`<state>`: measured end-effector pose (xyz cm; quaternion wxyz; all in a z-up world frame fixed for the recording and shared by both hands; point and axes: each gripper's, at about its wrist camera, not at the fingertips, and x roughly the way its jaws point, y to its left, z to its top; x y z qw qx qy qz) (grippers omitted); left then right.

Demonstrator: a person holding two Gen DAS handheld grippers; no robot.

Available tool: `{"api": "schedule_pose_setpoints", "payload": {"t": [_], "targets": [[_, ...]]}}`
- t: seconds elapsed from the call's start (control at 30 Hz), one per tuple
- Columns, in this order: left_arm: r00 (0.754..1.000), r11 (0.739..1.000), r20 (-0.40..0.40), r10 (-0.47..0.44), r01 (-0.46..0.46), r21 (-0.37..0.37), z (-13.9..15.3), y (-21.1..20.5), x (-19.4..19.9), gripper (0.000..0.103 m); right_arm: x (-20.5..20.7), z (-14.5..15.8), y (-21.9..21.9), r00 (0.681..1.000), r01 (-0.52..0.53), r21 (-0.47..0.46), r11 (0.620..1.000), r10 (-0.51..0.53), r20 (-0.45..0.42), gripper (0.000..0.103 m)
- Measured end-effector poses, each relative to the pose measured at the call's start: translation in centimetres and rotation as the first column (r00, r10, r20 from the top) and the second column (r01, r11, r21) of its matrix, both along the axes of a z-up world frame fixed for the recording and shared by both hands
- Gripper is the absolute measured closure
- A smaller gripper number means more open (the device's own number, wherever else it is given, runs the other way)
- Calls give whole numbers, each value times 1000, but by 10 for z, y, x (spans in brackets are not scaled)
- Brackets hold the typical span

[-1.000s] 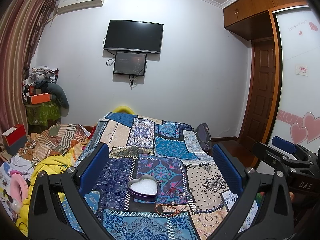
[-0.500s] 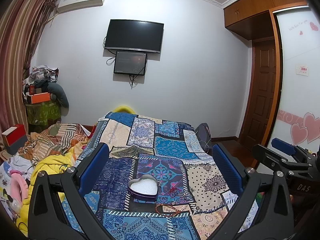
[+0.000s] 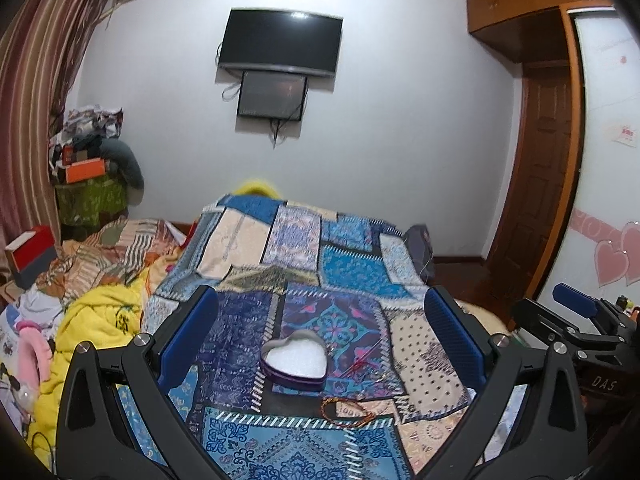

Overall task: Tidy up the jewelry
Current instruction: 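Lower the left tool onto the red-and-gold braided bracelet and close it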

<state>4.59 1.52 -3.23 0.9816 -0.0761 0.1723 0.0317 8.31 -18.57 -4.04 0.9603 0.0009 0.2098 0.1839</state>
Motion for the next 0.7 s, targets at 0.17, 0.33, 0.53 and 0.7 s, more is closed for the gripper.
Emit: {"api": "schedule_pose_setpoints", "payload": {"t": [0.17, 0.33, 0.53, 0.7], "targets": [[995, 1000, -96, 24, -24, 0, -26, 8, 28, 0, 19, -22, 4, 997, -1, -37, 999, -1, -72, 0], [978, 1000, -207, 24, -26, -8, -60, 16, 52, 1, 38, -50, 7, 988, -21, -90, 996, 7, -154, 1], [931, 1000, -365, 15, -15, 5, -110, 19, 79, 16, 61, -85, 7, 963, -64, -117, 991, 30, -266, 15], [887, 999, -460, -35, 21, -35, -146, 19, 92, 18, 73, -111, 6, 933, -111, -106, 988, 67, -353, 27]]}}
